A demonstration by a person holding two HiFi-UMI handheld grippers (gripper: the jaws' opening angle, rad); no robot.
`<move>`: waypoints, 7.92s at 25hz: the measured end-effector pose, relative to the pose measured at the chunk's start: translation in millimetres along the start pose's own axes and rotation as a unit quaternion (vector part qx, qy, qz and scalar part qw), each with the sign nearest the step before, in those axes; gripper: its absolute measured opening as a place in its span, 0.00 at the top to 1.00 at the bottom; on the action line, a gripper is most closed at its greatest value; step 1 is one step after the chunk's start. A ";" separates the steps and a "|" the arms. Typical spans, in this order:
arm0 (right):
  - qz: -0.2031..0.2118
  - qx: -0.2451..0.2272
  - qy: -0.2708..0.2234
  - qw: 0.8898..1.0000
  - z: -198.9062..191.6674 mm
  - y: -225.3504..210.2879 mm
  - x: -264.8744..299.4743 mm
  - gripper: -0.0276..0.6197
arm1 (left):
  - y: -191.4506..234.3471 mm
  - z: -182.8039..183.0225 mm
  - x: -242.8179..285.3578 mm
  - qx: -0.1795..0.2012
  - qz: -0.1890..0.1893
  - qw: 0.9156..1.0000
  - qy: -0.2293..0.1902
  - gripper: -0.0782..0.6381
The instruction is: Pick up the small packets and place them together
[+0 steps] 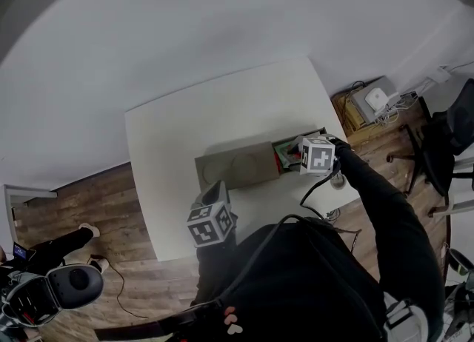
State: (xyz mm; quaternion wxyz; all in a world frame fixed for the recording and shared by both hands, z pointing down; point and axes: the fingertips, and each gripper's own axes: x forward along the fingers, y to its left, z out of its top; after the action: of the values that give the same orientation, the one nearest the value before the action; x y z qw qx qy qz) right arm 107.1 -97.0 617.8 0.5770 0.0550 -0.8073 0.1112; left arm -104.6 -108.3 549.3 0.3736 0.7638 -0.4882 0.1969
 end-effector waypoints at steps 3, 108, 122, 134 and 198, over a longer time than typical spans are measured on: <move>-0.009 0.003 0.013 1.000 -2.0 -3.6 4.0 0.76 | 2.0 0.4 -0.2 -0.001 -0.001 1.000 0.000 0.89; -0.106 -0.036 -0.330 0.937 245.5 22.2 -47.0 0.79 | 41.4 -17.7 -53.5 -0.040 0.037 0.998 -0.030 0.89; -0.248 0.269 -0.266 0.892 -6.2 -39.3 -116.7 0.79 | -4.5 -5.5 -23.7 0.015 -0.008 1.000 -0.008 0.89; -0.228 0.403 -0.120 0.878 -51.6 -55.9 -62.8 0.79 | -7.4 3.1 -16.5 0.019 -0.009 1.000 -0.010 0.89; -0.275 0.389 -0.164 0.864 -0.3 -49.9 -139.4 0.95 | -13.5 0.0 -1.8 0.019 -0.011 0.999 0.026 0.89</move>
State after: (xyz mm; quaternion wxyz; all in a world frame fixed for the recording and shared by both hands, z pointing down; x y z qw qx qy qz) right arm 163.9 -150.8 492.2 0.3748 0.5122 -0.7337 0.2426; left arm -93.4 -103.9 543.0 0.3735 0.7710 -0.4658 0.2216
